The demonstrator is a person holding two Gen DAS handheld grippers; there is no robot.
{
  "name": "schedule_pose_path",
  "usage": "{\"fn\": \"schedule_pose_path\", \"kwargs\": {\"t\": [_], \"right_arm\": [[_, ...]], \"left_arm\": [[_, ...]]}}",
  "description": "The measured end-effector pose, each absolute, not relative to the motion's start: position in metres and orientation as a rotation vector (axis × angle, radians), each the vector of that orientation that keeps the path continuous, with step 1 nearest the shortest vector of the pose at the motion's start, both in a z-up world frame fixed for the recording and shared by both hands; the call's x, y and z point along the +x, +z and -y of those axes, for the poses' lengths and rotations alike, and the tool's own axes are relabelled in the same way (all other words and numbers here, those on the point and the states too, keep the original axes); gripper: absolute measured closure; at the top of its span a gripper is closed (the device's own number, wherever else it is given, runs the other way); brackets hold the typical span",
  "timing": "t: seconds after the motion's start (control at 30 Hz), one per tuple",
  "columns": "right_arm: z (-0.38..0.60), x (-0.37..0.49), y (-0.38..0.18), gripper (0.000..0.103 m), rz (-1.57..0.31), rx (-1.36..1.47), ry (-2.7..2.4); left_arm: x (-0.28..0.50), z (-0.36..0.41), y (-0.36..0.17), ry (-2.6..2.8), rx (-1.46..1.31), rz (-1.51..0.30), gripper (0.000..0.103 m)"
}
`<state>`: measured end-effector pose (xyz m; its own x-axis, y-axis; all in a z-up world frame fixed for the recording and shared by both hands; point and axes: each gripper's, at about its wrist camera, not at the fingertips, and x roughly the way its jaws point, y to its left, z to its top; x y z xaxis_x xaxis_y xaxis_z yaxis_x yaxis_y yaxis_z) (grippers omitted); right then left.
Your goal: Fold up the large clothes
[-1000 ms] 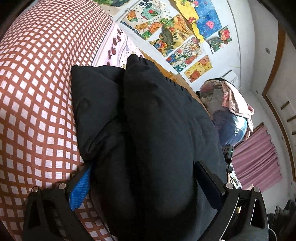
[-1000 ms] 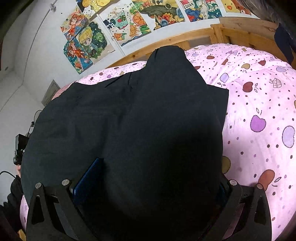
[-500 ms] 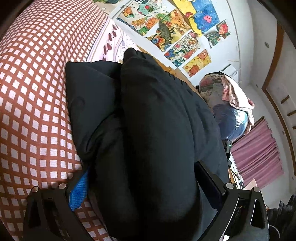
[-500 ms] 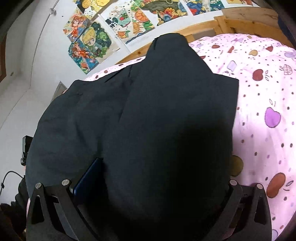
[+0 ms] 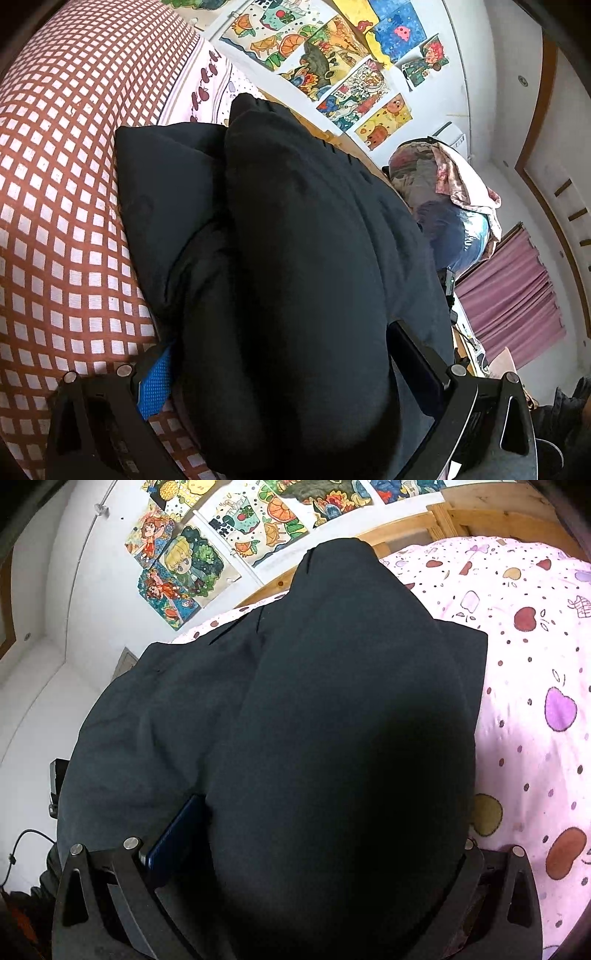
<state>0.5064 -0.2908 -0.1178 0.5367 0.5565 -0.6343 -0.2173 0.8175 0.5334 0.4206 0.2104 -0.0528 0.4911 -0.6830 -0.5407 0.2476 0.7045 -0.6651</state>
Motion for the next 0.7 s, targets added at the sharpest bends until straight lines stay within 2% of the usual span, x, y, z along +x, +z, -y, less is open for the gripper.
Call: {"fn": "schedule_pose_path", "kwargs": {"t": [0.7], "right_arm": [[0.288,0.498,-0.122,0.005,-1.024,0.511,0.300]], "left_arm": [[0.418,-0.202,-0.042,-0.655,-0.555,-0.879,0.000]]}}
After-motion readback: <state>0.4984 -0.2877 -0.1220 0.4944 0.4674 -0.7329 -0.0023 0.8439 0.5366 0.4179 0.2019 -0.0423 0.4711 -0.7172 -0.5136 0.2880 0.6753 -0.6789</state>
